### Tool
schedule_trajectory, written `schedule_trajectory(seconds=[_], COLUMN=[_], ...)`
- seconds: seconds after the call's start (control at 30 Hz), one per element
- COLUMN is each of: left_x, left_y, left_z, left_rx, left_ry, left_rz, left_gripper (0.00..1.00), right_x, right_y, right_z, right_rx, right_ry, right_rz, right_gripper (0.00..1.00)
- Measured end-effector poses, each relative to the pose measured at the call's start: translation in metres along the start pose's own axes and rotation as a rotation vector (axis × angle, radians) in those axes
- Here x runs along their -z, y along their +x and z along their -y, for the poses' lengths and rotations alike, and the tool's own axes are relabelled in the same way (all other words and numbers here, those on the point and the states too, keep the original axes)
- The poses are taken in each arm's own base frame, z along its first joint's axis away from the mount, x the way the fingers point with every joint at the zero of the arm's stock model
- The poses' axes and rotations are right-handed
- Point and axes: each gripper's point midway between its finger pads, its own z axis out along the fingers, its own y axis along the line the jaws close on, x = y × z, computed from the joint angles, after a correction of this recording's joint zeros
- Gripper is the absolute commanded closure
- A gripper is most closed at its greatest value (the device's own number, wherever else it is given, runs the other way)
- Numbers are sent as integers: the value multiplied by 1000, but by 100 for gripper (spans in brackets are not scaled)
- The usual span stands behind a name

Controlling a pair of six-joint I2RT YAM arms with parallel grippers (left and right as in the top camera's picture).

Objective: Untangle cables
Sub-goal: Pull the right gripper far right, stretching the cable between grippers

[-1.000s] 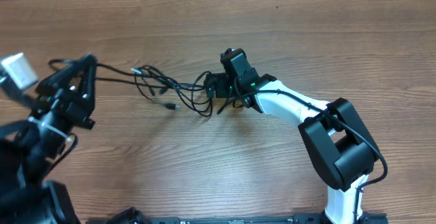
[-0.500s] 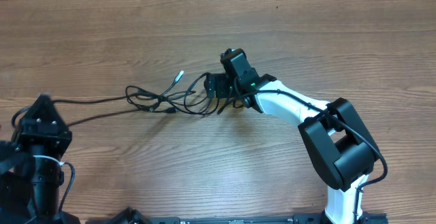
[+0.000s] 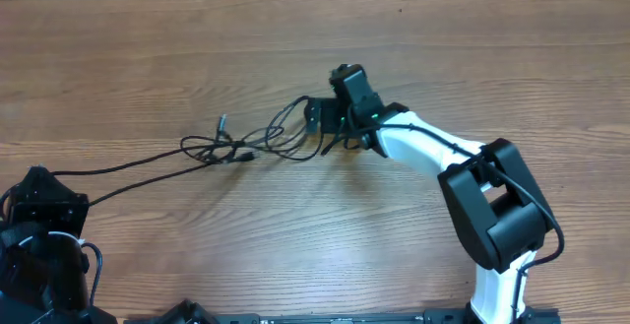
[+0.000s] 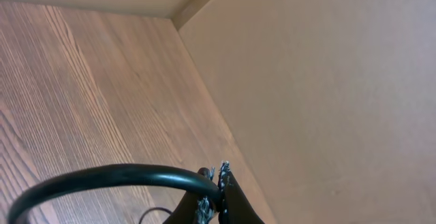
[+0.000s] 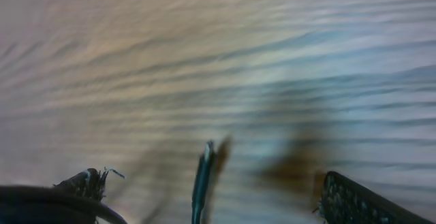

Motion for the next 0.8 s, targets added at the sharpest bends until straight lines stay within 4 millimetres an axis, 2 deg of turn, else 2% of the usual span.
schedule_trajectory(seconds=[0.13,0.37,0.6,0.67,0.8], left_x=[-5,-33,-69,-80,-96], left_y=[4,23,52,59,76], left_z=[2,4,4,-1,-16], left_rx=[-33,-65,-101,-113,-124], left_ry=[9,24,51,38,-8], left_rz=[-30,-179,-384,-435,-538], left_gripper=[96,96,96,96,96], right_x=[2,18,46,58,77], right_y=[-20,-29,-37,-38,-36], right_z=[36,136,229,259,306], right_rx=[-77,-209,-345,-399,-489], right_ry=[44,283,466,513,585], right_rz=[26,19,34,46,56], right_gripper=[1,0,0,0,0])
